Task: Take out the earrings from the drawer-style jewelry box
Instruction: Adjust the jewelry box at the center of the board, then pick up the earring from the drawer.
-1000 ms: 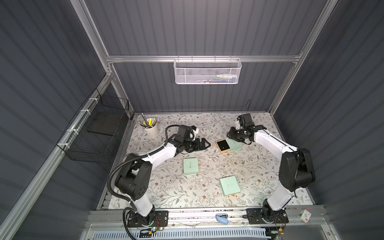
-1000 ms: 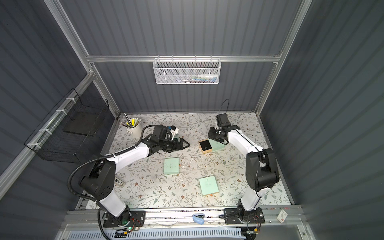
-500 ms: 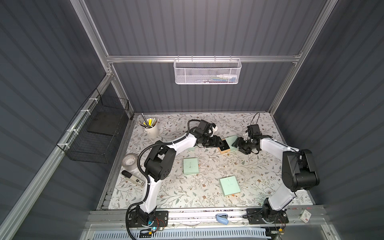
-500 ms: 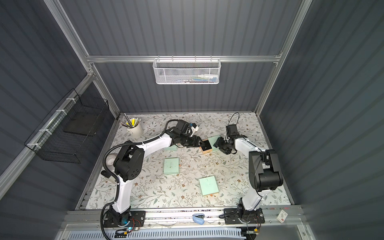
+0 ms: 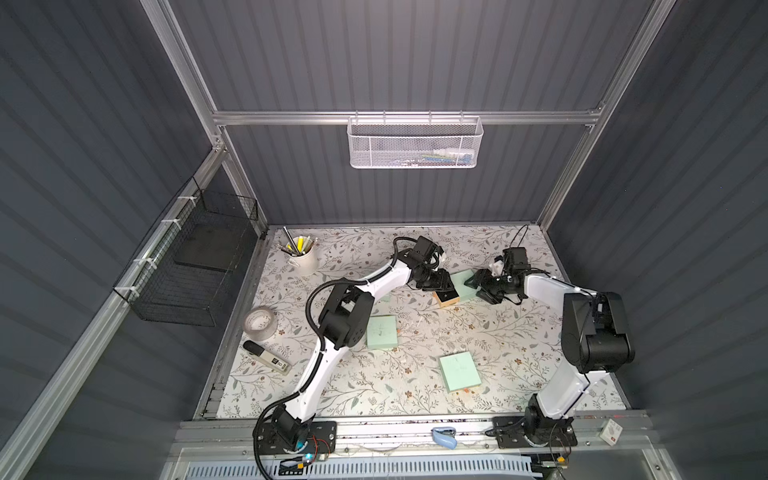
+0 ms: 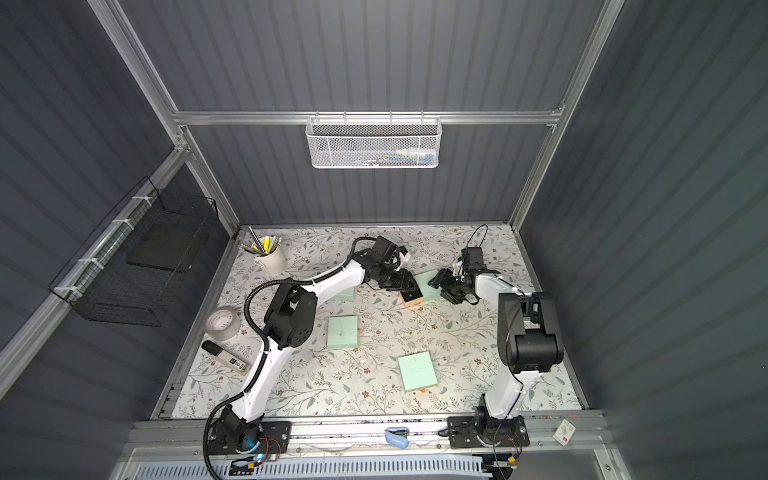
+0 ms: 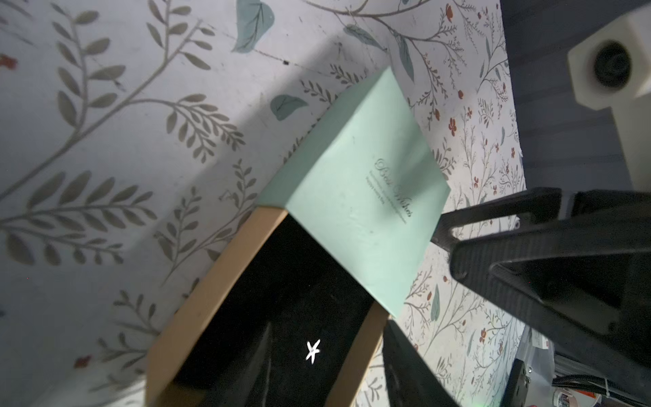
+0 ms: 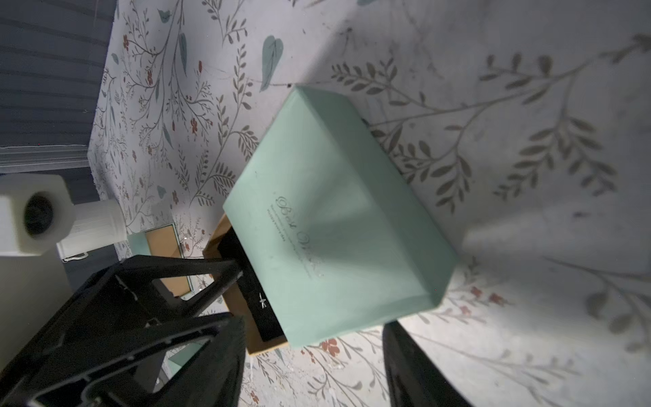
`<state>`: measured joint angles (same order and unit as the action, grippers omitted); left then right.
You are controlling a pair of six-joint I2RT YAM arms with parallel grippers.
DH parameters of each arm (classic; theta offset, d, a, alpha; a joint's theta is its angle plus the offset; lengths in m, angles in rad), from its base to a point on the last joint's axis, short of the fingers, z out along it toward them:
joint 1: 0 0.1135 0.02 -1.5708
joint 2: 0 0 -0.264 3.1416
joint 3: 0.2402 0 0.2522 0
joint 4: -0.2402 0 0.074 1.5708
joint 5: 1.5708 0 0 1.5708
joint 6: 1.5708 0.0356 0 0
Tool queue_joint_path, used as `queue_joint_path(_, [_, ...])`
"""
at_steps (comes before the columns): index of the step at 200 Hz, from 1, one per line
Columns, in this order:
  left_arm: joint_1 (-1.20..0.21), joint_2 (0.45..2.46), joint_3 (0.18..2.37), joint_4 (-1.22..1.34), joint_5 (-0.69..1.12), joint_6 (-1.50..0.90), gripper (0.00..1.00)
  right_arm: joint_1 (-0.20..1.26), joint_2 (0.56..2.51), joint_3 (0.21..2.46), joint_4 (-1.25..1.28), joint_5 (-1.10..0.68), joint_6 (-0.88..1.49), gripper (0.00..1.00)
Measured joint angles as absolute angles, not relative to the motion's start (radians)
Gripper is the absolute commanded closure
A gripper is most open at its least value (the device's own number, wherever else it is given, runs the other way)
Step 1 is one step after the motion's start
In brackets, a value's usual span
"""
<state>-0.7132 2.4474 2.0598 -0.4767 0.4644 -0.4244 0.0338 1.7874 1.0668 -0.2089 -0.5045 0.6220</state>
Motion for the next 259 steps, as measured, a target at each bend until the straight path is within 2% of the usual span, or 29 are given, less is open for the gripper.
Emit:
queue_joint_path(81, [-0.721,2.450,2.070,-0.552,0.521,-0.418,0.47,0.028,1.827,1.102,-0.168,-0.544,0.655,0.38])
queue_joint_path(144, [-0.721,2.468,2.083,-0.556,0.546,-0.423,0.55,0.027,1.781,1.087,-0.166,-0.543,0.658,0.38])
queue_joint_path(259, [-0.722,2.481,2.094,-0.561,0.581,-0.427,0.56,0.041,1.761,1.083,-0.180,-0.589,0.646,0.38])
